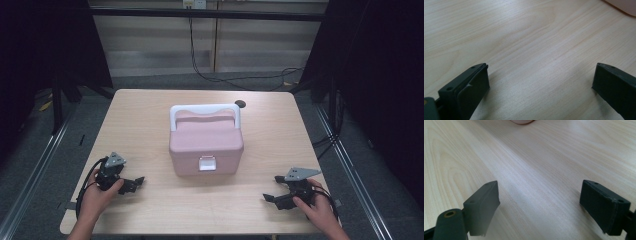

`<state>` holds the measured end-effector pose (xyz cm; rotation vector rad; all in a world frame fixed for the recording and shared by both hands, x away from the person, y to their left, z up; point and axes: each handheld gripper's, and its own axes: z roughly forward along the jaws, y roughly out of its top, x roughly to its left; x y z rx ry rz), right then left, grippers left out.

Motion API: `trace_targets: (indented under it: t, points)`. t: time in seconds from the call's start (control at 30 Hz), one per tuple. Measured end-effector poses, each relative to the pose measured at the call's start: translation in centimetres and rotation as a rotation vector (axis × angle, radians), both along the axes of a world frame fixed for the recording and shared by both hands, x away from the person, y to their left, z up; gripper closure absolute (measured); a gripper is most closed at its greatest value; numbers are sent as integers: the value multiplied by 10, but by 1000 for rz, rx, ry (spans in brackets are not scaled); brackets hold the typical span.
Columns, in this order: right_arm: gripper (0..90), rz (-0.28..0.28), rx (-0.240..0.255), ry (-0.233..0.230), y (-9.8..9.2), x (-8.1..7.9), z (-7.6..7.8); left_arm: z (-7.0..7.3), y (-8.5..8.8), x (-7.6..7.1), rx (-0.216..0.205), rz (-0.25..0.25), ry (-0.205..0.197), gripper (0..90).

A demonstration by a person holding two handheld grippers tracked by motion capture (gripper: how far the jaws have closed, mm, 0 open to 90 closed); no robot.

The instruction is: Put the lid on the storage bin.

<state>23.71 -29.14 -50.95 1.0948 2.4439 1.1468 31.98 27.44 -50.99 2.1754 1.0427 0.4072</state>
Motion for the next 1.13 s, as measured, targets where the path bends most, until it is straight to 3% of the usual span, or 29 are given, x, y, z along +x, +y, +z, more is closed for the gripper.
trace_targets:
  t: [0.33,1.13]
  points:
    - [138,33,-67,-34,5,-3,0,-1,-1,1,-9,10,-2,0]
    - [138,34,-67,-34,5,-3,-1,0,-1,1,-2,11,-2,0]
